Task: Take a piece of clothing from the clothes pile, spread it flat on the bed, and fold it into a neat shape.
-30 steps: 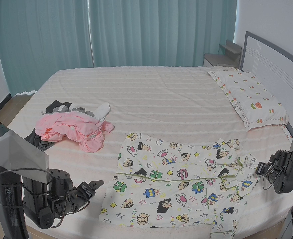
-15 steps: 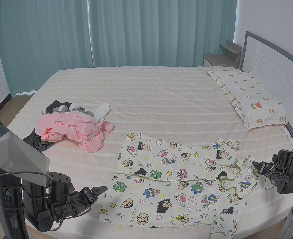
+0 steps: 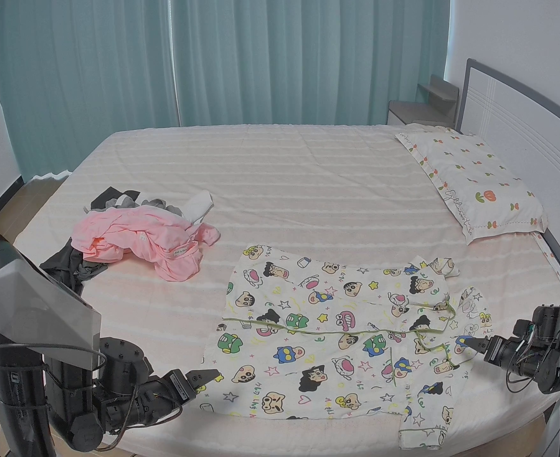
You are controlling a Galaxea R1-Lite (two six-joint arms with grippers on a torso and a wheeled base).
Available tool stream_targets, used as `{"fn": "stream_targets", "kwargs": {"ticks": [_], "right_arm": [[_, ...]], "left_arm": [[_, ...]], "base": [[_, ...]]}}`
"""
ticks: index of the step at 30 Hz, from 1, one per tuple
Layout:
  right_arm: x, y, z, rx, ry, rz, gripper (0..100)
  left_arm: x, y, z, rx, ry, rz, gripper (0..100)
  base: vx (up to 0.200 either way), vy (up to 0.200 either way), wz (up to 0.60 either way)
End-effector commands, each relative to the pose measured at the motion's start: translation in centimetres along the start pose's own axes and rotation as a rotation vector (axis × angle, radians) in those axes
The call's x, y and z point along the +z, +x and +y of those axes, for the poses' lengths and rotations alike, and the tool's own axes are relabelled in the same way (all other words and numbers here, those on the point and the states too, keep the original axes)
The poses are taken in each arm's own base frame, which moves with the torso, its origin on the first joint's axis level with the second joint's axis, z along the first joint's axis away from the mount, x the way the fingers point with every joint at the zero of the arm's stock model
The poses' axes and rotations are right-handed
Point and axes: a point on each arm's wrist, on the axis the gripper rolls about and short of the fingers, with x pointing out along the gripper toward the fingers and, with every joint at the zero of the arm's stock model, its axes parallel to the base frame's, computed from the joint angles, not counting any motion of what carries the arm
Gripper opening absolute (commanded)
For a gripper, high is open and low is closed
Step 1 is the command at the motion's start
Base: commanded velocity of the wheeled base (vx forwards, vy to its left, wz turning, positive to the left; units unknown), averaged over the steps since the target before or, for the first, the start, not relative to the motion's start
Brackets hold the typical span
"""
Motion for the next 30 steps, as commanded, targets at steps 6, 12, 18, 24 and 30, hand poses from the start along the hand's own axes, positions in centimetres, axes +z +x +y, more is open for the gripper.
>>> {"fn": "stream_targets", "kwargs": {"ticks": [6,12,18,24,30], "right_arm": [[-2.4,-0.1,1.4,0.029,-0.057,0.187,100],[-3.2,0.0,2.1,0.038,-0.075,0.246,100],[-3.5,0.2,2.4,0.047,-0.086,0.260,100],[-3.8,0.3,2.8,0.057,-0.102,0.277,100],[-4.5,0.7,3.2,0.043,-0.126,0.309,100]], "left_arm": [[-0.5,1.4,0.3,0.043,0.041,-0.022,100],[-0.7,4.1,0.2,0.103,0.064,-0.132,100],[-0.1,5.7,-0.6,0.070,0.064,-0.191,100],[-0.1,6.5,-0.4,0.073,0.110,-0.192,100],[-0.2,7.5,0.0,0.108,0.168,-0.214,100]], "base": [[-0.067,0.000,0.00],[0.000,0.000,0.00],[0.000,0.000,0.00],[0.000,0.000,0.00],[0.000,0.000,0.00]]}}
